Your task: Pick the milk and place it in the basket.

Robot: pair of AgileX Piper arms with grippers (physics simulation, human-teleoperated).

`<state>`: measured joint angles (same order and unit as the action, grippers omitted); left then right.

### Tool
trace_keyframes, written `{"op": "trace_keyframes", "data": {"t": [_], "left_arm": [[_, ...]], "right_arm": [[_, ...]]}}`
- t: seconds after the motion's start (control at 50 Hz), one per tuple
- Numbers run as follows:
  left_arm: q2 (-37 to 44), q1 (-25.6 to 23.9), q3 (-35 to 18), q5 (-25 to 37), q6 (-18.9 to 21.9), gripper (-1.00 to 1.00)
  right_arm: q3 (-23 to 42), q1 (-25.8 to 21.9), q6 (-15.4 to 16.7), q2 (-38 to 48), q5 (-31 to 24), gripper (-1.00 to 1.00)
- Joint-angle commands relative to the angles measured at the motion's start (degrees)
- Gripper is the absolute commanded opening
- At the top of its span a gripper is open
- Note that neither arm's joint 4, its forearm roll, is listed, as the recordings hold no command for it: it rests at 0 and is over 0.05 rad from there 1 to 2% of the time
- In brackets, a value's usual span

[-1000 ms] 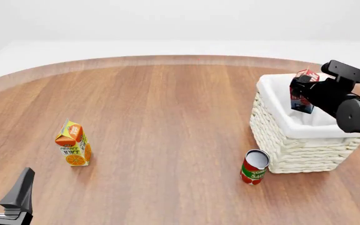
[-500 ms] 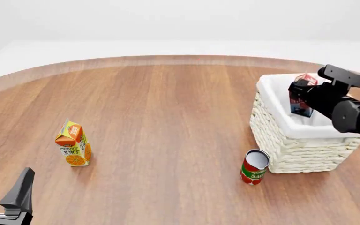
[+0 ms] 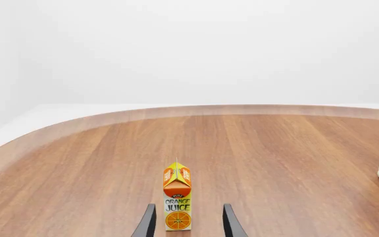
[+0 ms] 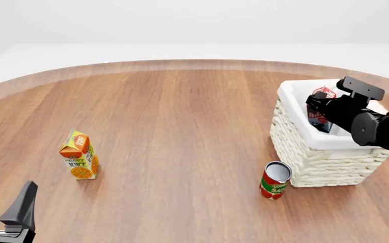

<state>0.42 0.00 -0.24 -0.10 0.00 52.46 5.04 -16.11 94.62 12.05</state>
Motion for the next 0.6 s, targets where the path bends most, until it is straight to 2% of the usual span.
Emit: {"op": "trace_keyframes", "data": {"t": [0.02, 0.6], "left_arm": [[0.0, 0.0, 0.0, 0.0, 0.0, 1.0], [0.0, 0.0, 0.0, 0.0, 0.0, 1.0]], "right_arm": [[0.91, -0.28, -2.26, 0.54, 0.26, -1.0], [1.37, 0.67, -1.23, 0.86, -0.52, -1.0]]}}
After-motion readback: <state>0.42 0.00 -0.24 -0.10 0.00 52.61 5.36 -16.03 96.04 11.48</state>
